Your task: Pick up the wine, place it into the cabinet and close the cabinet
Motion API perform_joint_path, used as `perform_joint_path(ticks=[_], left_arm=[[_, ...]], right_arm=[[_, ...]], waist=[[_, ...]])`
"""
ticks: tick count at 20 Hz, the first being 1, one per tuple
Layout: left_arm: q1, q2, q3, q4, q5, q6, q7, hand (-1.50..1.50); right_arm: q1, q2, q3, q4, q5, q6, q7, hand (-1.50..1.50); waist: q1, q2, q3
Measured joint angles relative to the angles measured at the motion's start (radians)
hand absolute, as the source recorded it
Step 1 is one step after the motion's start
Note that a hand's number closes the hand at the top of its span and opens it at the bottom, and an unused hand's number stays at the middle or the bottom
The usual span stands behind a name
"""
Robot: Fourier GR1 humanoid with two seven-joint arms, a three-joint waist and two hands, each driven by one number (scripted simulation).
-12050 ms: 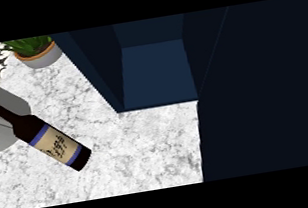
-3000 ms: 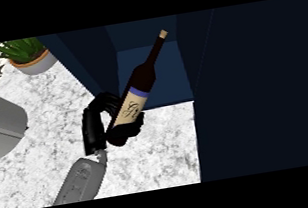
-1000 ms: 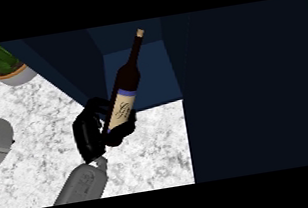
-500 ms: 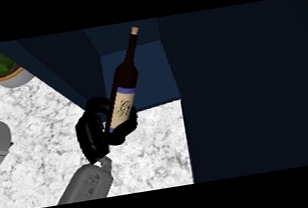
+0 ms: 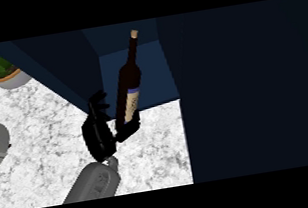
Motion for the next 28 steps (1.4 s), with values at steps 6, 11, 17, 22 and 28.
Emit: perform_joint_path(ticks=[6,11,17,22,28], left_arm=[[-0.086,-0.056,-0.018,0.123,-0.05,-0.057,0.121,-1.5],[-0.35,-0.066,0.036,0.309,-0.062,-0.171,0.19,-1.5],[-0.541,-0.075,0.105,0.447,0.019,-0.215,0.135,-1.5],[-0.578,-0.078,0.144,0.461,0.139,-0.201,0.003,-1.5],[-0.578,-0.079,0.166,0.447,0.291,-0.182,-0.175,-1.5]], right_arm=[[0.005,-0.005,-0.009,0.001,-0.004,0.002,-0.002,-1.5],[0.013,-0.004,-0.016,0.001,-0.008,-0.003,-0.005,-1.5],[0.03,-0.007,-0.014,-0.001,-0.016,0.005,-0.01,-1.5],[0.045,-0.015,-0.014,-0.004,-0.022,0.012,-0.015,-1.5],[0.044,-0.012,-0.001,-0.009,-0.026,-0.01,-0.002,-1.5]], waist=[[-0.002,0.011,-0.008],[0.0,0.023,-0.016],[0.01,0.031,-0.021],[0.01,0.032,-0.023],[0.031,0.026,-0.023]])
